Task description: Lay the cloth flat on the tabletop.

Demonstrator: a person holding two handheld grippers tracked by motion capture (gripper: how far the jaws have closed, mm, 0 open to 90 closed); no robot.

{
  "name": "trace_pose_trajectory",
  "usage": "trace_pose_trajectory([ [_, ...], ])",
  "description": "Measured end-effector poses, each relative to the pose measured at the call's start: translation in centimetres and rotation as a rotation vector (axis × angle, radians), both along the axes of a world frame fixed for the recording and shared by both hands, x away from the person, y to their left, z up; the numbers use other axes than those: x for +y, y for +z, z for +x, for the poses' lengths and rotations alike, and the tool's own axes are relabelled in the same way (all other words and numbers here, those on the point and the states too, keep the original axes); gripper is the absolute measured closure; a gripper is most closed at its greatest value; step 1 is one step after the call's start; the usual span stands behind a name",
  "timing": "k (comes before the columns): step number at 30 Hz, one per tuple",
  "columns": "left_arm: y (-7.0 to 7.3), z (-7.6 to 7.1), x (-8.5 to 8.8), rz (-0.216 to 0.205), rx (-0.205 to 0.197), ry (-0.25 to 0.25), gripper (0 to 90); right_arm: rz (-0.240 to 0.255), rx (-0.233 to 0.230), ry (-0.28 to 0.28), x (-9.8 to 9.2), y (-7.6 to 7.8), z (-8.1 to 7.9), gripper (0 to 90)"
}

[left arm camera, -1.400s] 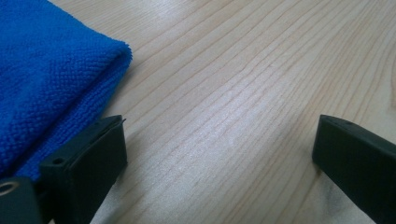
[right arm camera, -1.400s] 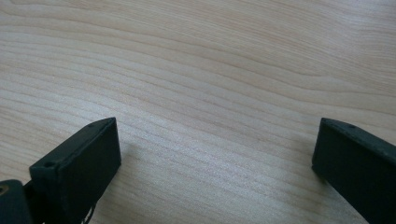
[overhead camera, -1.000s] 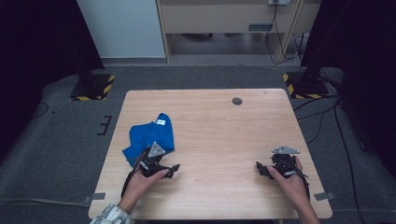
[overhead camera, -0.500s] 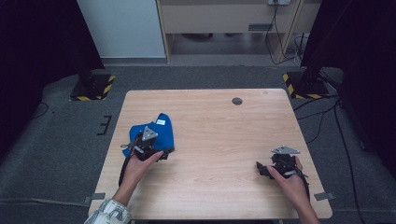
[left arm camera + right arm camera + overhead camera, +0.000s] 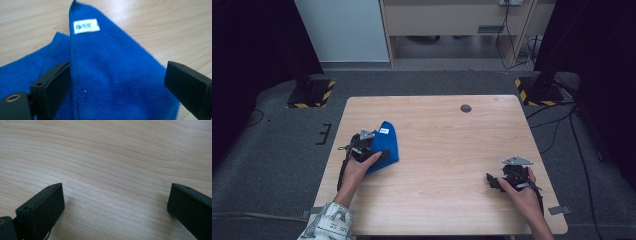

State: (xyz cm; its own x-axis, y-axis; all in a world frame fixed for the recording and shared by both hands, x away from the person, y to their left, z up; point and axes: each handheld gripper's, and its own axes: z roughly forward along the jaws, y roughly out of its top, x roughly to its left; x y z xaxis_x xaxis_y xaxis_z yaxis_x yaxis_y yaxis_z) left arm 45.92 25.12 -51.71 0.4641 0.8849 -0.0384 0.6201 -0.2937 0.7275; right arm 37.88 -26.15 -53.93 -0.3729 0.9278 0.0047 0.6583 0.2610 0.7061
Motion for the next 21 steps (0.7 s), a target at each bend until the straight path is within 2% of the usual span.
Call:
trace_pose_trajectory([
  [4, -0.8, 0.2, 0.4, 0.015, 0.022, 0.015, 6.1, 0.000, 0.000, 0.000, 0.0, 0.0, 0.0, 1.3],
  [7, -1.2, 0.2, 0.6, 0.006, 0.031, 0.022, 5.9, 0.000, 0.000, 0.000, 0.0, 0.0, 0.0, 1.3],
  [12, -1.4, 0.2, 0.4, 0.016, 0.029, 0.021, 6.2, 0.000, 0.000, 0.000, 0.0, 0.0, 0.0, 1.4],
  [16, -1.7, 0.0, 0.4, 0.027, 0.008, 0.020, 6.9, 0.000, 0.000, 0.000, 0.0, 0.0, 0.0, 1.4],
  [21, -1.7, -0.4, 0.4, 0.036, -0.007, 0.031, 12.6, 0.000, 0.000, 0.000, 0.0, 0.0, 0.0, 1.4],
])
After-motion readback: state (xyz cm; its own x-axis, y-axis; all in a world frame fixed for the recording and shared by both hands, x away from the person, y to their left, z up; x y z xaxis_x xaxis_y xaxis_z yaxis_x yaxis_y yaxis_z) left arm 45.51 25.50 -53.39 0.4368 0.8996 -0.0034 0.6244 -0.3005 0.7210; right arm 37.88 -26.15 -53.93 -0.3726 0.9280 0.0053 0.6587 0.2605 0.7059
